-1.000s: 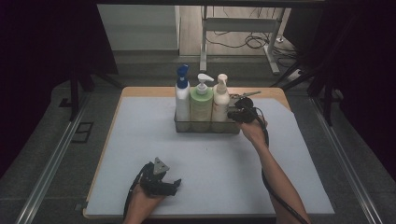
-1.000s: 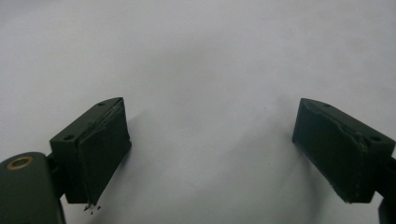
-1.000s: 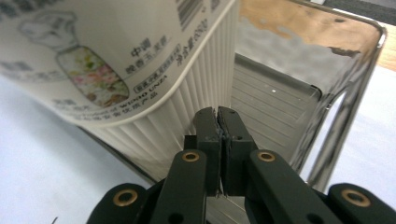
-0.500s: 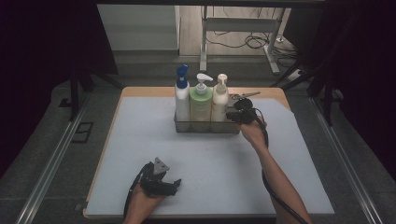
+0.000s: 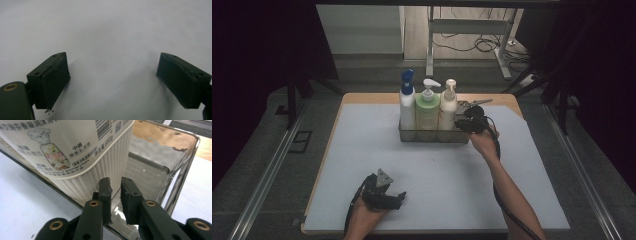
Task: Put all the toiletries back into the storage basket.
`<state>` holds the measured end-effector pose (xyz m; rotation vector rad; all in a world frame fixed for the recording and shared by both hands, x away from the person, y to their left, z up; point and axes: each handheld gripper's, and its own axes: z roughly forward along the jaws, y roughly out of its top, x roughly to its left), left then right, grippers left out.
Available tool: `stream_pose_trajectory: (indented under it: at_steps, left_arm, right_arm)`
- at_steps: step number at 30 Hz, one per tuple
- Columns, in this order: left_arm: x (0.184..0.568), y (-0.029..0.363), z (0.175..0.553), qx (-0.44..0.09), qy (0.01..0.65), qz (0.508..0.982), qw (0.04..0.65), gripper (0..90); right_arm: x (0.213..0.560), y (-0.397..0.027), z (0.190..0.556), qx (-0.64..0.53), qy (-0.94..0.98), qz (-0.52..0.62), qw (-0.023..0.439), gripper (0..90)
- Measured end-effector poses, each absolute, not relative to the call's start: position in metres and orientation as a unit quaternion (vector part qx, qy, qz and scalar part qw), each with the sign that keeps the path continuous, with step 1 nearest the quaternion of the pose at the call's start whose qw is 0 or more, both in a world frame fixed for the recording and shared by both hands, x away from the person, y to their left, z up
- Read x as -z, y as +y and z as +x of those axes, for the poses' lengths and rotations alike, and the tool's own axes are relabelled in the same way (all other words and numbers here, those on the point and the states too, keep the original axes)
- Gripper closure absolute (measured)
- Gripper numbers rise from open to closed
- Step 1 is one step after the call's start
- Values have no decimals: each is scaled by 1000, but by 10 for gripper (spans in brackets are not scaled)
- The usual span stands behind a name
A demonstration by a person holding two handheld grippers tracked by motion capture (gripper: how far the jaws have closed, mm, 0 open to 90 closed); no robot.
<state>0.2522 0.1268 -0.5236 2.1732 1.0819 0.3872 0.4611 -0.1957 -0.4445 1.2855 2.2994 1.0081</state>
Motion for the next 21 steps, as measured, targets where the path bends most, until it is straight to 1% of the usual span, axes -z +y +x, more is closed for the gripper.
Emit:
stream_pose_trajectory:
  at_steps: [6,14,21]
  left_arm:
    - [524,127,252,-148,415,832,336,106]
    - [524,127,252,-148,415,832,336,106]
    - [524,127,252,-148,415,832,336,106]
  right_arm:
    - [443,-197,458,-350,807,445,168,711]
    - [441,-199,456,-344,807,445,177,599]
    - [438,-201,452,-339,810,442,182,549]
